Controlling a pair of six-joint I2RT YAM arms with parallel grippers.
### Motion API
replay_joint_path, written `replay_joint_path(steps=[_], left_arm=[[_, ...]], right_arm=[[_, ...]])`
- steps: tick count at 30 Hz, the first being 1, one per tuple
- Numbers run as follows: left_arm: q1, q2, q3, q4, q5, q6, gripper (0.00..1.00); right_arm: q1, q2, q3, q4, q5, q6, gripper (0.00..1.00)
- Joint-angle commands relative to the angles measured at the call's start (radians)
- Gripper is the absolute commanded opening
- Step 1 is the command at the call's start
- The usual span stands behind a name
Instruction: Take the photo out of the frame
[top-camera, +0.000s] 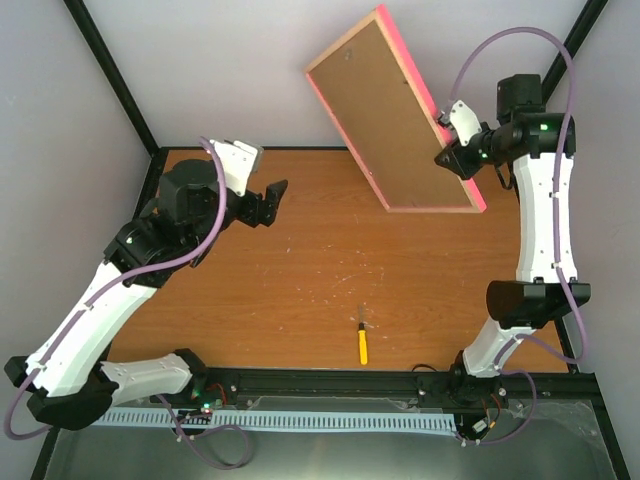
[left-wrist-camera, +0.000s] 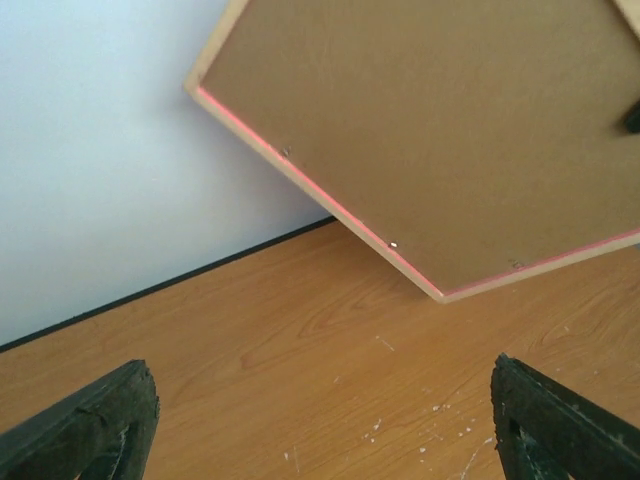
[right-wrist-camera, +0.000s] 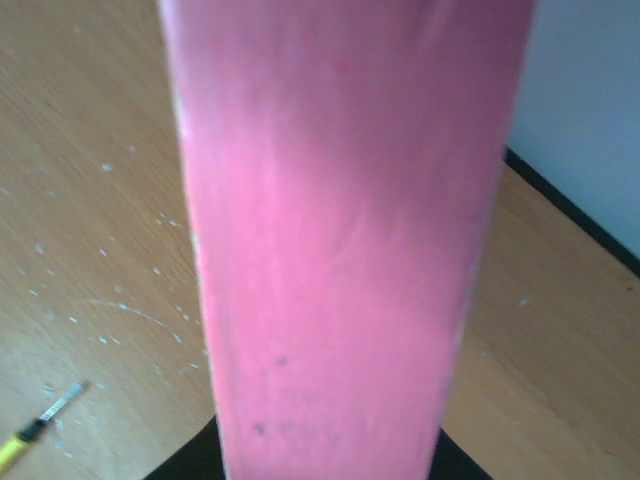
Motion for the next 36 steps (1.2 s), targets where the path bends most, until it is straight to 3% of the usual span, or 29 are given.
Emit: replay_joint_path(steps=[1, 9, 14, 27, 36], left_arm=[[-0.002, 0.003, -0.02, 0.047, 0.008, -0.004, 0.9], [-0.003, 0.009, -0.07, 0.075, 0.014, -0.019, 0.9], [-0.003, 0.014, -0.104, 0.091, 0.028, -0.032, 0.89], [-0.002, 0.029, -0.187, 0.135, 0.06, -0.068, 0.89], [-0.003, 0.079, -0.326, 0.193, 0.141, -0.169, 0.88]], right_arm=[[-0.043, -0.008, 0.069, 0.108, -0.275, 0.148, 0.03], [-0.18, 0.056, 0.039, 0.042, -0.544, 0.308, 0.03], [-0.255, 0.076, -0.138, 0.012, -0.752, 0.347, 0.03], [-0.286, 0.056, -0.605, 0.058, -0.876, 0.277, 0.03], [-0.314, 0.105, -0.762, 0.118, -0.879, 0.231, 0.03]])
